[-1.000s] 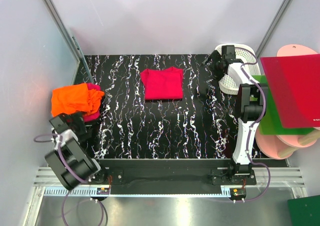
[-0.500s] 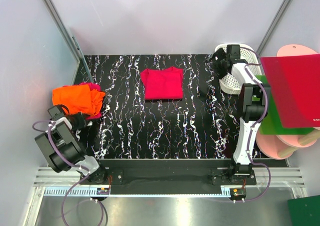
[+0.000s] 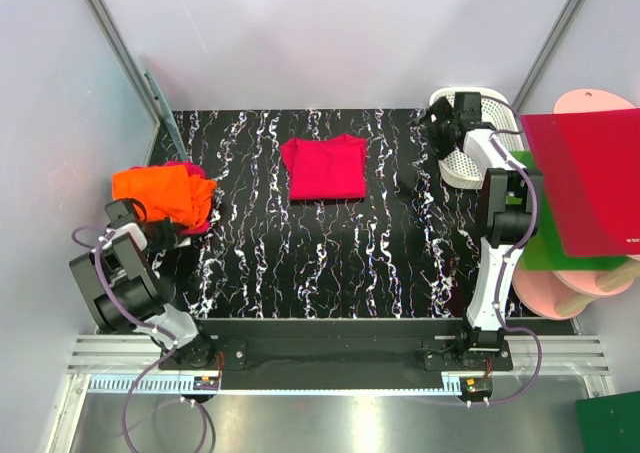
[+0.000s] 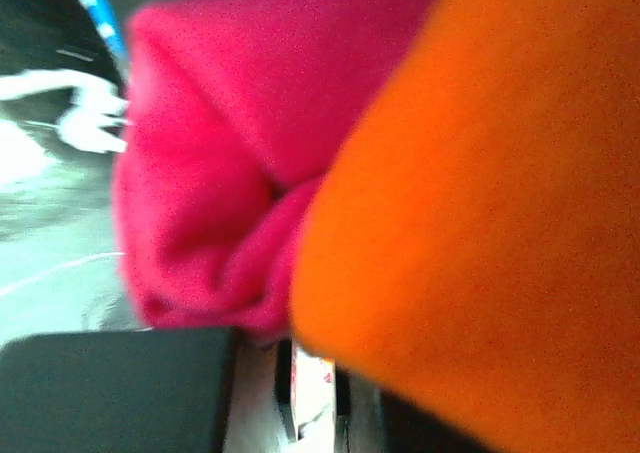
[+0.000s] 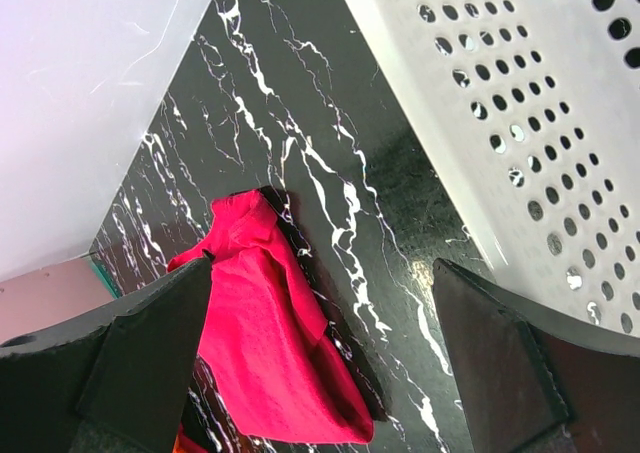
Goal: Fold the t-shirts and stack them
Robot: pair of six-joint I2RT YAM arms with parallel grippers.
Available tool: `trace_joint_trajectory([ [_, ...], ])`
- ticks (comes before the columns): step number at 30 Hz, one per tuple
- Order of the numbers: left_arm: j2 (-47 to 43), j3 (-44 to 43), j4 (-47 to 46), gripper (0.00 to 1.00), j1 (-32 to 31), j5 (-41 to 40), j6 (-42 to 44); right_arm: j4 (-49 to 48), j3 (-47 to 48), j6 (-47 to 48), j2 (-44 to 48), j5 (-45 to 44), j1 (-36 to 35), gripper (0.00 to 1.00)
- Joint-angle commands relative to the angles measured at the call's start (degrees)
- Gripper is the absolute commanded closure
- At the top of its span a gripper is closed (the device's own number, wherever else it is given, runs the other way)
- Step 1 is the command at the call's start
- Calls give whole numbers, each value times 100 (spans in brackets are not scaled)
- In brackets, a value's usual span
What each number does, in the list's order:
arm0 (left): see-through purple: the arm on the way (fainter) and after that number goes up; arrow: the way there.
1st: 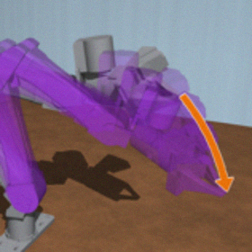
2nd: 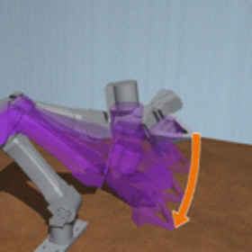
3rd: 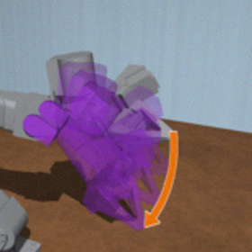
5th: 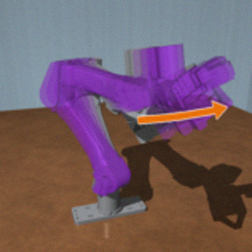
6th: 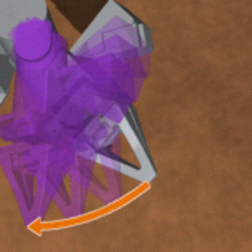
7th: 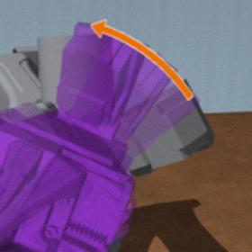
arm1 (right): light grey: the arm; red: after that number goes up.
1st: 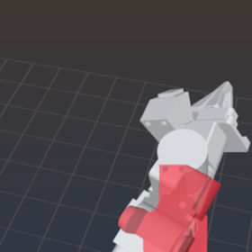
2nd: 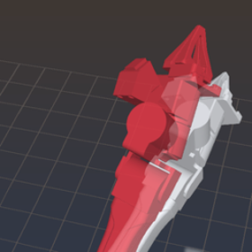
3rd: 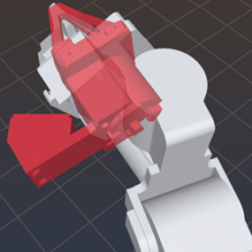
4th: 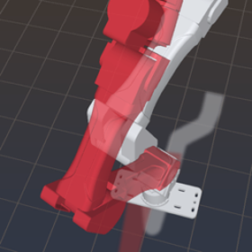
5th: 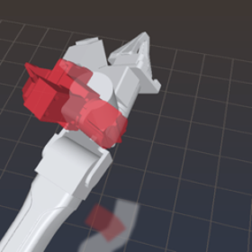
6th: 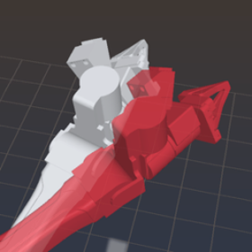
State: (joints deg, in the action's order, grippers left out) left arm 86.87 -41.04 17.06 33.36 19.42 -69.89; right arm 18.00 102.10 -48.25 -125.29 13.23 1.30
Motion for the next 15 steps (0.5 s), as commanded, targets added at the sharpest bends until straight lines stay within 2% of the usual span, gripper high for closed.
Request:
trace_joint_trajectory([
  [1,567,-115,298,100,-803,-79,160,230,-243,140,277,-242,230,0],
  [5,726,-282,245,100,-1297,-123,-112,222,-314,184,339,-216,239,0],
  [9,639,-352,394,98,-1359,-184,-113,213,-393,211,409,-207,274,0],
  [11,472,-414,771,71,-1333,-394,114,204,-419,219,444,-216,301,0],
  [12,402,-466,920,50,-1315,-439,168,213,-411,219,445,-216,318,0],
  [13,253,-467,1209,18,-1280,-483,221,204,-402,219,436,-190,327,0],
  [14,164,-441,1325,2,-1245,-605,247,204,-384,219,427,-181,327,0],
  [15,68,-362,1405,1,-1201,-632,282,187,-358,219,427,-163,336,0],
])
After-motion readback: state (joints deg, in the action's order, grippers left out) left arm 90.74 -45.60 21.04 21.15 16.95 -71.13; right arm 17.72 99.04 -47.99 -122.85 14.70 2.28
